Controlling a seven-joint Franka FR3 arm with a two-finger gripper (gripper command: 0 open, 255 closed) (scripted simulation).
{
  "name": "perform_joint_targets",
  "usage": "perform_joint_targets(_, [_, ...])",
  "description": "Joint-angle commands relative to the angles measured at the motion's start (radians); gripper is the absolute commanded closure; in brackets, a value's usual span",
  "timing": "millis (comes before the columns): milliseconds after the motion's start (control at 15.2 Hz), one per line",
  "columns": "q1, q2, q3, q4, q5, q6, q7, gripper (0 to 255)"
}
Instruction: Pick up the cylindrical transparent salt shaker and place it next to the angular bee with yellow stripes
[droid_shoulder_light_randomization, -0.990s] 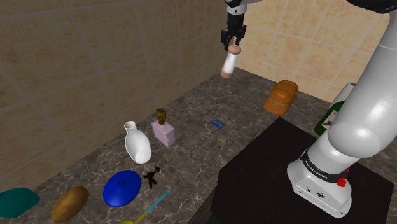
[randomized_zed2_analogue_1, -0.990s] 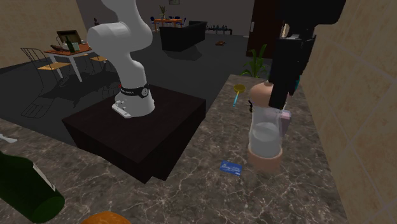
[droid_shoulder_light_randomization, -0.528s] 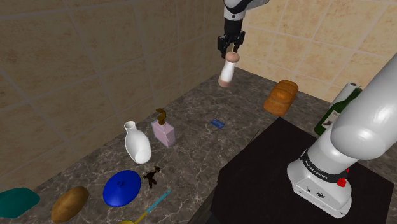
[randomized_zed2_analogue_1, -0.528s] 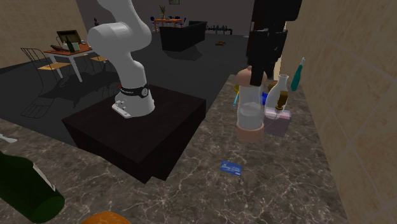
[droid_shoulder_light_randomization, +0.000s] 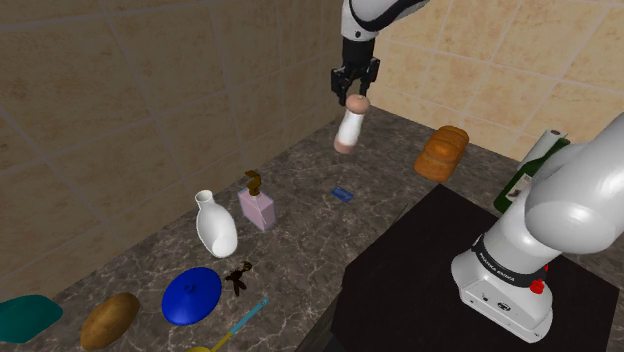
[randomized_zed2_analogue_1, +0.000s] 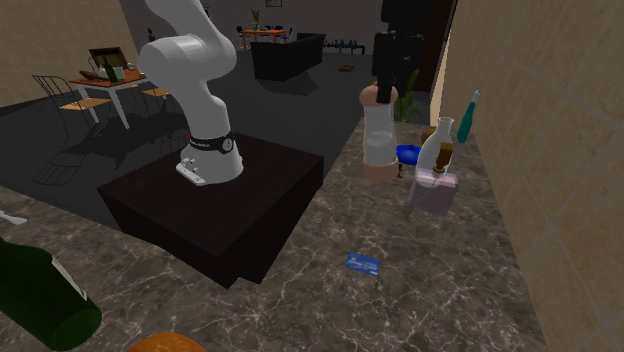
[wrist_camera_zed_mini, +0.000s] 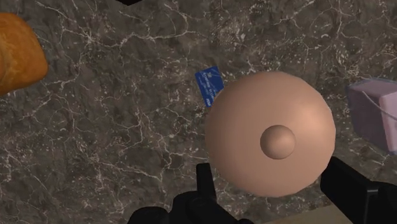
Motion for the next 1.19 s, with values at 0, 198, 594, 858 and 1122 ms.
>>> perform_joint_targets(0, [0.017,-0.032,0.024,-0.042,0.004,0.007,0.041,255])
perform_joint_targets(198, [0.048,-0.078,0.067,-0.087,0.016,0.000,0.108,255])
perform_joint_targets(594, [0.113,-0.146,0.160,-0.145,0.053,-0.019,0.243,255])
perform_joint_targets(858, [0.157,-0.171,0.226,-0.161,0.083,-0.033,0.336,255])
perform_joint_targets(1122, [0.201,-0.179,0.294,-0.159,0.112,-0.047,0.431,255])
